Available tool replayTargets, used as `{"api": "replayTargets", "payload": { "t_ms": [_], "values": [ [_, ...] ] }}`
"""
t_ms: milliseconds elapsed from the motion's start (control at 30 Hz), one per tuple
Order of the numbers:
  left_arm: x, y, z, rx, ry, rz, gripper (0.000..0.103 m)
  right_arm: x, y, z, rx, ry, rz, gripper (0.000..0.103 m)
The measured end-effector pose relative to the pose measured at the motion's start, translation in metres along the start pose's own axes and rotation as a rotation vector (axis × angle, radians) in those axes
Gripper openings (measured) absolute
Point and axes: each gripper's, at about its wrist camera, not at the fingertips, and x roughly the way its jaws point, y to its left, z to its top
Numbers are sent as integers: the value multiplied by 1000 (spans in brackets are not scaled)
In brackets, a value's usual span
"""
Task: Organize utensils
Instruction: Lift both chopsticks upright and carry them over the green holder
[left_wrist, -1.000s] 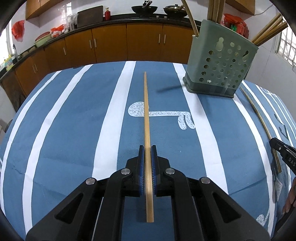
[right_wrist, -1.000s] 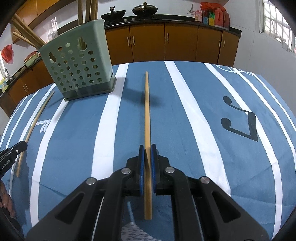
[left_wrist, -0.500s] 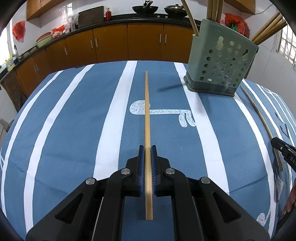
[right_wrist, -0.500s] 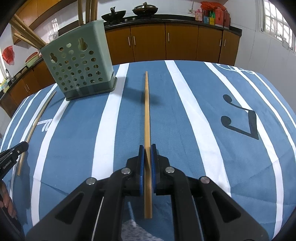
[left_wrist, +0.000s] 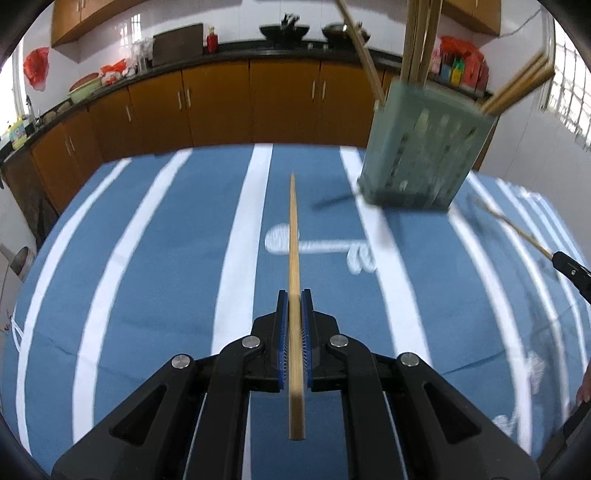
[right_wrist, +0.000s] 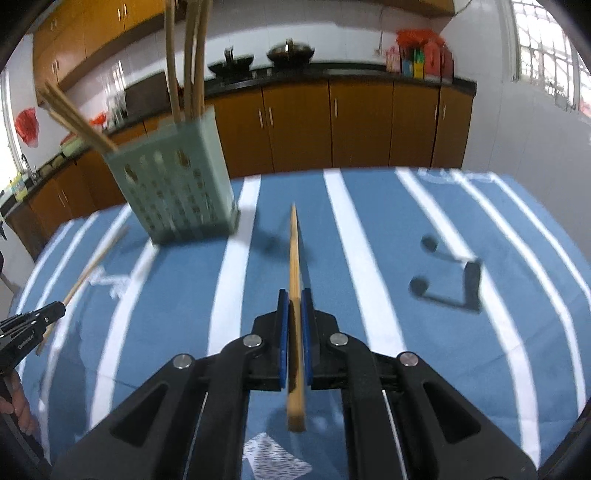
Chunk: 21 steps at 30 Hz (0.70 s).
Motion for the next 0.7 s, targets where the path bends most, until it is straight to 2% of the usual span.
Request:
{"api": "replayTargets", "payload": {
  "t_ms": [200,333,700],
  "values": [
    [-36,7,22,-30,-105,-43,7,-39,5,27,-18,-137,11,8],
    [-56,10,36,-37,-169,-45,7,-57,7,40,-18,-204,27,8],
    [-80,6,50,-22,-246,-59,7,-73,11,52,-22,-253,45,8]
  ]
}}
